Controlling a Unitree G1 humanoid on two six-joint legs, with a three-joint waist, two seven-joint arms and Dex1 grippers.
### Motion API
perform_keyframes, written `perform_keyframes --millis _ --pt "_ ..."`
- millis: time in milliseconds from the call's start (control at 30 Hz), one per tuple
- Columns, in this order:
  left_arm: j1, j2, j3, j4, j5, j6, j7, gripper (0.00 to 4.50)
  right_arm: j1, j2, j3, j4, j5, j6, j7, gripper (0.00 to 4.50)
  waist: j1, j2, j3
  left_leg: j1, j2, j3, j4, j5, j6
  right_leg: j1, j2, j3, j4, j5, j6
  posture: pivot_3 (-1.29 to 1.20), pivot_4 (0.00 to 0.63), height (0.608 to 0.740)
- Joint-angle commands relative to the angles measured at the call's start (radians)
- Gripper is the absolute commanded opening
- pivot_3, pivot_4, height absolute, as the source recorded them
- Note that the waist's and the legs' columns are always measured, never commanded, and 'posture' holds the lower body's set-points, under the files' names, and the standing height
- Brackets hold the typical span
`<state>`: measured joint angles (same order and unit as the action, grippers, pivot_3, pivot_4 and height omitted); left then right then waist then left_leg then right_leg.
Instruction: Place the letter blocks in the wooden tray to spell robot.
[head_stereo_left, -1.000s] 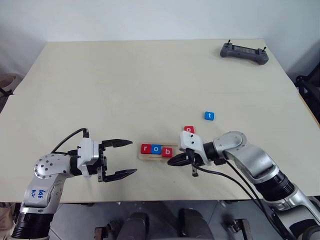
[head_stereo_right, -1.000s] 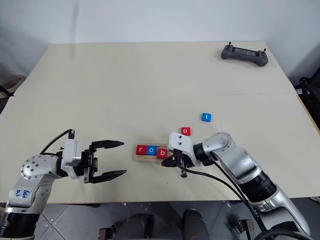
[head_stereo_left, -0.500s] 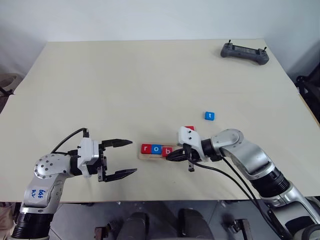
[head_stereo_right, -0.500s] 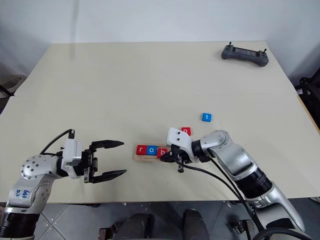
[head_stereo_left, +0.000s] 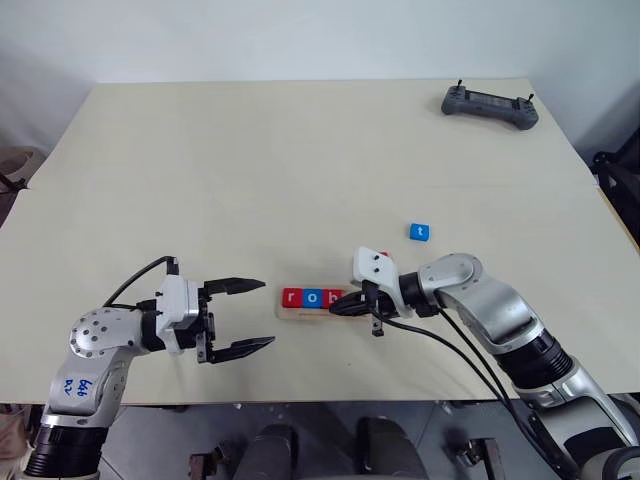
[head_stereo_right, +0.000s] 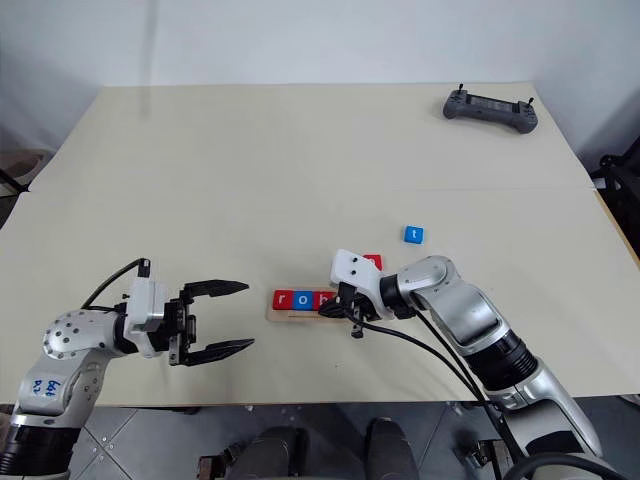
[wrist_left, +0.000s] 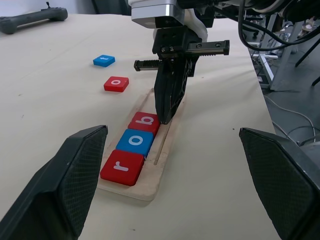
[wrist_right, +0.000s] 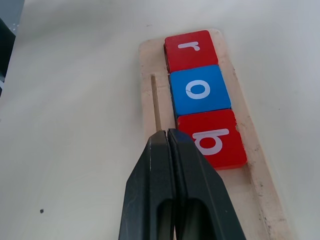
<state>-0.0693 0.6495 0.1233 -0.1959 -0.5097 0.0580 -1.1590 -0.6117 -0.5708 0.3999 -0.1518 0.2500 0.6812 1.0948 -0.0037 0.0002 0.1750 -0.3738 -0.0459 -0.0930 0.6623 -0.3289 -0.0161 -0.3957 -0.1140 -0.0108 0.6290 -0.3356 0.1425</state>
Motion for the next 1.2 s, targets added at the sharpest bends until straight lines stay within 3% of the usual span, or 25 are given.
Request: perform_keyframes --millis 33,267,300,400,533,767,1000,1200 --pt "-0.004 0.003 0.001 -0.031 -0.01 -0.008 -0.002 4.5 0.015 -0.03 -0.093 -0.063 0.066 0.005 0.022 0.05 0.0 0.0 0.0 0.0 0.0 0.0 0.0 0.0 0.0 0.0 0.0 0.0 0.0 0.0 0.0 0.0 0.15 0.74" --pt "-0.009 0.011 0.009 -0.007 -0.014 -0.016 -0.018 4.5 0.214 -0.145 -0.417 -0.07 0.18 -0.096 0.023 0.05 0.01 0.0 0.0 0.0 -0.002 -0.002 0.0 -0.001 0.001 0.002 -0.001 -0.002 -0.002 0.0 0.0 0.0 0.15 0.74" --pt "-0.014 0.01 0.008 0.001 -0.012 -0.018 -0.02 4.5 0.251 -0.153 -0.474 -0.063 0.188 -0.109 0.004 0.21 0.009 0.0 0.0 0.0 -0.002 -0.002 0.0 -0.001 0.001 0.002 -0.001 -0.002 -0.002 0.0 0.0 0.0 0.15 0.74" --pt "-0.037 0.004 0.003 0.031 -0.008 -0.022 -0.025 4.5 0.36 -0.17 -0.611 -0.045 0.203 -0.148 -0.032 0.91 0.01 0.0 0.0 0.0 -0.001 -0.002 0.0 -0.001 0.001 0.002 0.0 -0.002 -0.001 0.0 0.0 0.0 0.15 0.74" --pt "-0.086 -0.006 -0.006 0.087 -0.002 -0.027 -0.035 4.5 0.478 -0.146 -0.741 -0.026 0.189 -0.305 -0.065 2.25 0.008 0.0 0.0 0.0 -0.001 -0.001 0.0 0.0 0.001 0.003 0.0 -0.002 -0.001 0.0 0.0 0.0 0.15 0.74" --pt "-0.148 -0.015 -0.027 0.145 0.001 -0.031 -0.058 4.5 0.574 -0.133 -0.78 -0.015 0.181 -0.37 -0.132 4.46 0.001 0.0 0.0 0.002 0.0 0.003 0.0 0.0 0.001 0.002 0.001 0.0 0.0 0.0 0.0 0.0 0.15 0.74" --pt "-0.156 -0.021 -0.034 0.144 0.003 -0.029 -0.06 4.5 0.51 -0.152 -0.704 -0.035 0.192 -0.309 -0.152 4.46 0.002 0.0 0.0 0.002 0.0 0.003 0.0 0.0 0.001 0.003 0.001 0.0 0.0 0.0 0.0 0.0 0.15 0.74" --pt "-0.14 -0.027 -0.036 0.122 0.006 -0.029 -0.045 4.5 0.355 -0.144 -0.596 0.015 0.154 -0.212 -0.21 4.46 0.002 0.0 0.0 0.002 0.0 0.003 0.0 0.0 0.001 0.002 0.001 0.0 -0.001 0.0 0.0 0.0 0.15 0.74"
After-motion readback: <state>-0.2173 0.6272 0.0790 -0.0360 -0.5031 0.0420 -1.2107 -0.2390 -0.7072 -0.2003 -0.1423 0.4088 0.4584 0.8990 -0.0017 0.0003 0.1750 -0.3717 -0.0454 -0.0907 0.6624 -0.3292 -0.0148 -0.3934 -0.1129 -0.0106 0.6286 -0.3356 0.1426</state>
